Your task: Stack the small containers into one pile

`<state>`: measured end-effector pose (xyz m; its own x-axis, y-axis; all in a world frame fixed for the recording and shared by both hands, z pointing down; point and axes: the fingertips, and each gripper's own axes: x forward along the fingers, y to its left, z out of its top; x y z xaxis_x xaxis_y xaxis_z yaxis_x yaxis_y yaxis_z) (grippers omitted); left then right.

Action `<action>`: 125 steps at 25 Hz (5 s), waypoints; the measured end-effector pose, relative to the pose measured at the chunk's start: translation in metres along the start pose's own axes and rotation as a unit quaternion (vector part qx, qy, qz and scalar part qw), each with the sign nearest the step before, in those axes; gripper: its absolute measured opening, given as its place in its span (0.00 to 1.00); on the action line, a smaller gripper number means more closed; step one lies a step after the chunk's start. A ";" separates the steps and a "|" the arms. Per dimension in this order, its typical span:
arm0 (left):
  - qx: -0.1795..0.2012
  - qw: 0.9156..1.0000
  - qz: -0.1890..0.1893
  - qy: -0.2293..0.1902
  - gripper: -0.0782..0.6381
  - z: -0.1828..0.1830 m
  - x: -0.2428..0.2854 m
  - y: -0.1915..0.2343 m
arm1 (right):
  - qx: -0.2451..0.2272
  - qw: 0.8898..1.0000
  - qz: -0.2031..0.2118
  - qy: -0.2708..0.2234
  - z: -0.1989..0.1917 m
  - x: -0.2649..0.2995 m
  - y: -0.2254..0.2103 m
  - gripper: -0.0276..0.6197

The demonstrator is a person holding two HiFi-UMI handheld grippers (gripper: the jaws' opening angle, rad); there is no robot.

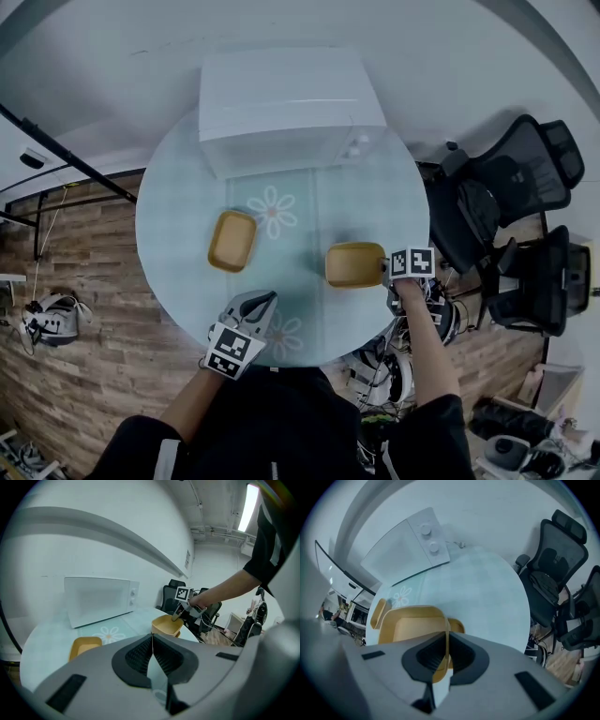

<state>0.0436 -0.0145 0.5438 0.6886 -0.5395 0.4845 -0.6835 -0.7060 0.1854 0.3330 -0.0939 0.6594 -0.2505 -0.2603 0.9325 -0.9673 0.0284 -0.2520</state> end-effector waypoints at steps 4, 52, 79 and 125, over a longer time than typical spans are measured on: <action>0.000 1.000 0.002 0.003 0.13 -0.002 -0.001 -0.001 | 0.014 1.000 -0.010 0.001 -0.007 0.002 -0.012 0.09; -0.006 1.000 0.000 0.019 0.13 -0.012 0.006 0.008 | 0.092 0.994 -0.029 -0.041 -0.034 0.019 -0.028 0.09; -0.050 0.995 0.089 -0.016 0.13 -0.014 -0.036 0.057 | -0.248 0.936 0.145 -0.202 0.068 -0.013 0.197 0.09; -0.163 0.963 0.214 -0.014 0.13 -0.078 -0.089 0.155 | -0.551 0.820 0.146 0.045 0.094 0.180 0.370 0.23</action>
<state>-0.1421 -0.0403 0.5963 0.3303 -0.7646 0.5535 -0.9426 -0.2371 0.2350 -0.0668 -0.2214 0.7098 -0.4326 -0.0159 0.9014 -0.3012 0.9450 -0.1278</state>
